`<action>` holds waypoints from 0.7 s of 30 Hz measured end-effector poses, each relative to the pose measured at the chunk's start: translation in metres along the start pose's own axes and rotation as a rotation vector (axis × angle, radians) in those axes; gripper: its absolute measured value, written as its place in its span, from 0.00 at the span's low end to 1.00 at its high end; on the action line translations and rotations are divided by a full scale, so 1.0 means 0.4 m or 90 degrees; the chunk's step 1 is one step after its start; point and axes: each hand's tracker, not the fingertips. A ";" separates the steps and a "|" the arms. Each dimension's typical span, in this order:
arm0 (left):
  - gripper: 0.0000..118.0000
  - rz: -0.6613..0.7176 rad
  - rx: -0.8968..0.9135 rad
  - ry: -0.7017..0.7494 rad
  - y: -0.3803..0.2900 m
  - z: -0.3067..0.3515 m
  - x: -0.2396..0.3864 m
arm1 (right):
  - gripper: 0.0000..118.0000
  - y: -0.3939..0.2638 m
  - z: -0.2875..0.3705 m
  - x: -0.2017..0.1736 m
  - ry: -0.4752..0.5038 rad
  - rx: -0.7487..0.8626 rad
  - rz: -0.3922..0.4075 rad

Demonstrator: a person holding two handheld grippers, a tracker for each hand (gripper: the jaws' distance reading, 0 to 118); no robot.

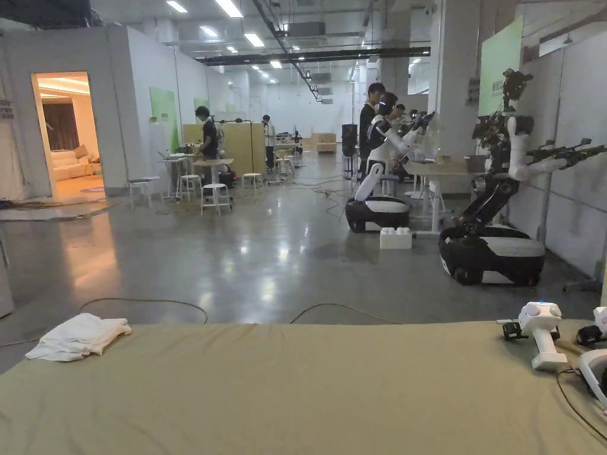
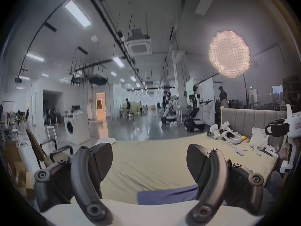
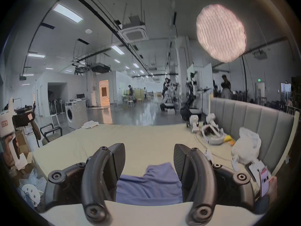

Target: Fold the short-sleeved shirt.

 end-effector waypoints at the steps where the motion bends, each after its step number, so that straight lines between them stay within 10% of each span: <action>1: 0.82 0.005 -0.010 -0.001 0.009 0.006 0.010 | 0.55 0.009 0.011 -0.013 0.001 0.006 0.008; 4: 0.61 0.007 -0.016 -0.018 0.025 0.026 0.035 | 0.35 0.009 0.030 -0.031 0.011 0.013 0.031; 5: 0.36 0.007 -0.017 -0.020 0.026 0.029 0.036 | 0.12 0.004 0.033 -0.035 0.009 0.012 0.029; 7: 0.02 0.015 -0.016 -0.009 0.025 0.039 0.046 | 0.03 -0.011 0.044 -0.041 0.026 0.017 0.022; 21: 0.00 0.020 -0.026 -0.053 0.042 0.041 0.053 | 0.00 0.015 0.035 -0.061 0.036 0.036 0.056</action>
